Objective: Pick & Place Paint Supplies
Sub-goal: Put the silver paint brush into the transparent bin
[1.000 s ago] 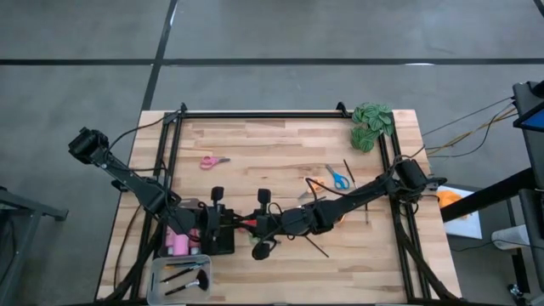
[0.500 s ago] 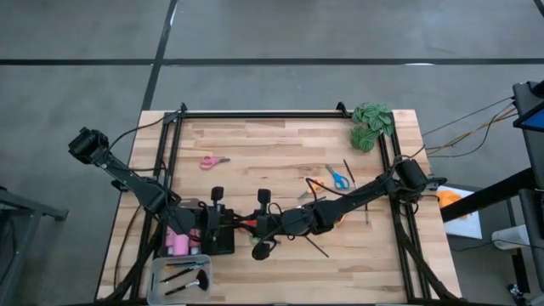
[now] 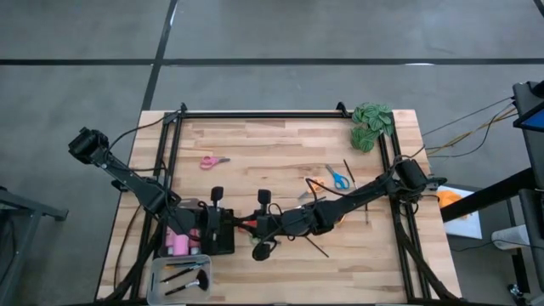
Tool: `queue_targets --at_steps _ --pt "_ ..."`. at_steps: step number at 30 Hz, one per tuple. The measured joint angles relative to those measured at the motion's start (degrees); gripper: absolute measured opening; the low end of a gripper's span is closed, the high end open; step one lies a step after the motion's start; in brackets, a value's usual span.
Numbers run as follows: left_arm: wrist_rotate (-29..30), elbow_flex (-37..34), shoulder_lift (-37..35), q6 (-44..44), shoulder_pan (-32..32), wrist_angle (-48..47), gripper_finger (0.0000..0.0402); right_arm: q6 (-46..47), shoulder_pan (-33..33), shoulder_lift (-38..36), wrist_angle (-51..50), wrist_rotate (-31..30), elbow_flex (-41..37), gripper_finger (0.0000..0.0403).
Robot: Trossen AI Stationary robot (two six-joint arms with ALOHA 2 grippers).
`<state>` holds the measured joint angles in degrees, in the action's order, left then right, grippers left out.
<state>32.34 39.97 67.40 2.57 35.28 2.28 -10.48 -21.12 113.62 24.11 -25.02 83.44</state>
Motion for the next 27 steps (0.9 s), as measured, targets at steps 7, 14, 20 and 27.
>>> queue_targets --at_steps 7,14,20,27 --pt "-0.02 -0.02 0.00 0.02 0.03 -0.06 0.0015 -0.02 0.00 0.00 -0.17 -0.02 0.00 0.0017" --pt "-0.02 0.00 0.00 0.02 -0.01 -0.20 0.0007 0.38 0.00 0.00 -0.84 -0.04 0.01 0.0017" --pt "-0.02 -0.01 0.00 0.07 -0.01 -0.22 0.0007 1.77 0.02 0.00 -1.02 -0.07 0.00 0.0017" --pt "-0.02 -0.02 0.00 0.05 -0.01 -0.17 0.0008 1.49 -0.01 0.00 -1.26 -0.02 0.33 0.0017"
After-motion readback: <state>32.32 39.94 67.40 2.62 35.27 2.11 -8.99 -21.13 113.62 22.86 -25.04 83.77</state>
